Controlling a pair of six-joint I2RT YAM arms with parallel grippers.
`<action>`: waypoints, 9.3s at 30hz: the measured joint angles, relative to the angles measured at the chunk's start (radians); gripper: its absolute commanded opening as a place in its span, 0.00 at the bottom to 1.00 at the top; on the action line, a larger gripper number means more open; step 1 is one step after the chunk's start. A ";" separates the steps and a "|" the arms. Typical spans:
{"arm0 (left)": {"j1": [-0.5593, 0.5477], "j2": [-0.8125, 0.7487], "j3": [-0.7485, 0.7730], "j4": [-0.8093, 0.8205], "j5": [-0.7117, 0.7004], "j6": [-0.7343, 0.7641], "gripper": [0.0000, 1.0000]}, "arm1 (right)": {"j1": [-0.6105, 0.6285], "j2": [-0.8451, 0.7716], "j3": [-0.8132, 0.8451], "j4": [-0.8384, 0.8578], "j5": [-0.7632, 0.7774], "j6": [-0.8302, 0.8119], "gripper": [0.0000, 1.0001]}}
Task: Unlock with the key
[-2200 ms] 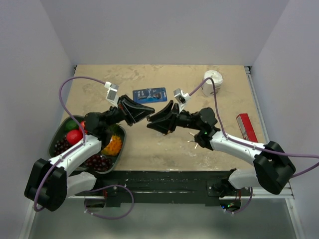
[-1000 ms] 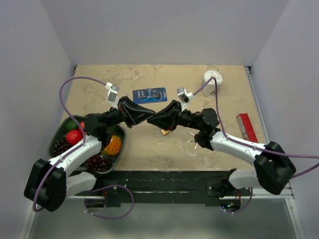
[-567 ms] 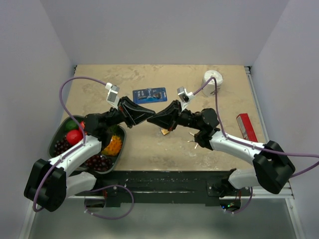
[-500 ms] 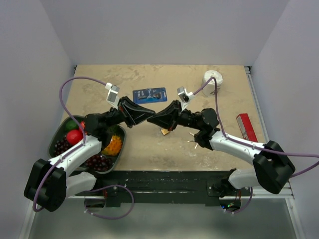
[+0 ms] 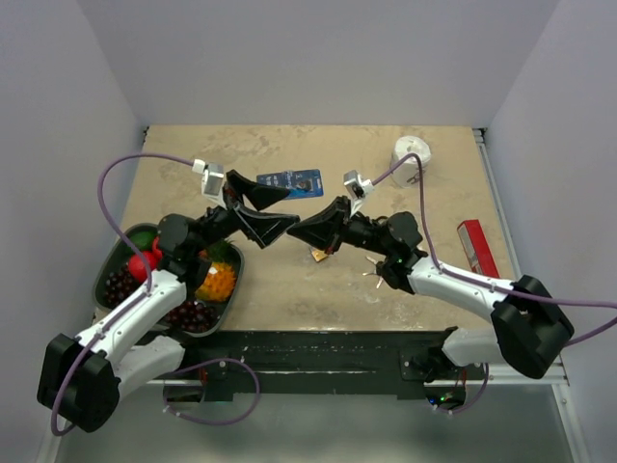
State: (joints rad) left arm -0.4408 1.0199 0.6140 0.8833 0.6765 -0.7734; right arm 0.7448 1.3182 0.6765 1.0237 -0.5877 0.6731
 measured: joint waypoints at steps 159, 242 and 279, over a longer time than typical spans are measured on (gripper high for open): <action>-0.157 0.688 0.191 -0.742 -0.581 -0.111 0.00 | -0.051 0.425 -0.136 -0.245 0.314 0.009 0.00; -0.133 0.632 0.065 -0.555 -0.515 -0.124 0.00 | -0.105 0.550 -0.074 -0.197 0.151 0.129 0.00; -0.128 0.642 0.064 -0.481 -0.481 -0.121 0.00 | -0.138 0.554 -0.065 -0.151 0.126 0.158 0.00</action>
State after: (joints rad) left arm -0.5686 1.6623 0.6785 0.4026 0.1951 -0.8940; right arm 0.6071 1.8725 0.6117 0.8730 -0.4622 0.8310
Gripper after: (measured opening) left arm 0.418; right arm 0.015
